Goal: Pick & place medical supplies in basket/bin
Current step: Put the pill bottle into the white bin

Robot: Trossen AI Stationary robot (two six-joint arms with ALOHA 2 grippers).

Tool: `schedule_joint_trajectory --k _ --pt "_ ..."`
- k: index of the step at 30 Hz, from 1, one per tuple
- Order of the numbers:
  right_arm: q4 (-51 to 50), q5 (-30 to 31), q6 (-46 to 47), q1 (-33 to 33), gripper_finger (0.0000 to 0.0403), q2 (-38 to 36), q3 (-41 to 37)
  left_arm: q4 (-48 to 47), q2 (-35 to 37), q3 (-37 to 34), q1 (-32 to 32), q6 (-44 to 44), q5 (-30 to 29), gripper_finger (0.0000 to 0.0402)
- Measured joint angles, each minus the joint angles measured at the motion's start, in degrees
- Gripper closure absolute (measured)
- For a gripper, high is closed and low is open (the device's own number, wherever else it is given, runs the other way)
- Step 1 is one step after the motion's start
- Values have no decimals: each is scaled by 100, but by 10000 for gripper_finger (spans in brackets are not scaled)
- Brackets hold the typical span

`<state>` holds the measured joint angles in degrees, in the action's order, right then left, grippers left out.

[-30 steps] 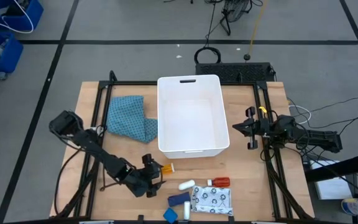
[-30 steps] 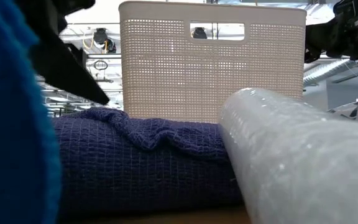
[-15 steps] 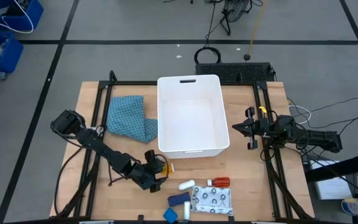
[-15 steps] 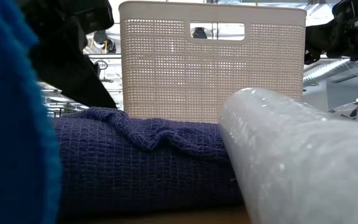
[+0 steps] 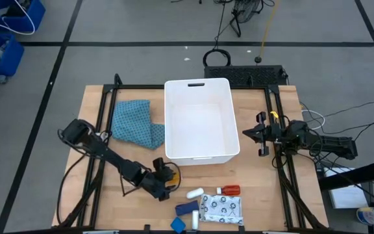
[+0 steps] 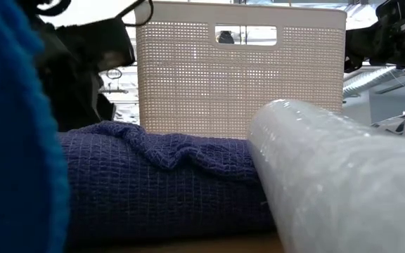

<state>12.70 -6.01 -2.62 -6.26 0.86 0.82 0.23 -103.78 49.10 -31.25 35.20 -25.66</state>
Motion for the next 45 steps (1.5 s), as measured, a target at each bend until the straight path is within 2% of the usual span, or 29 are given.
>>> schedule_joint_trajectory --k 19,22,25,33,40,45 --pt "-85 4 -21 0 403 0 -2 5 -125 0 45 85 41 73" --pt "-104 8 -23 0 403 0 0 1 -122 0 46 84 186 81" --pt "-103 20 -23 0 403 0 -1 3 -116 0 47 83 254 111" --pt "-102 21 -21 0 403 0 0 81 -116 2 42 -61 385 232" --pt "-102 22 -21 0 403 0 0 66 160 0 31 -439 604 229" --pt "-100 23 -21 -1 403 1 -1 30 798 0 2 -851 635 195"
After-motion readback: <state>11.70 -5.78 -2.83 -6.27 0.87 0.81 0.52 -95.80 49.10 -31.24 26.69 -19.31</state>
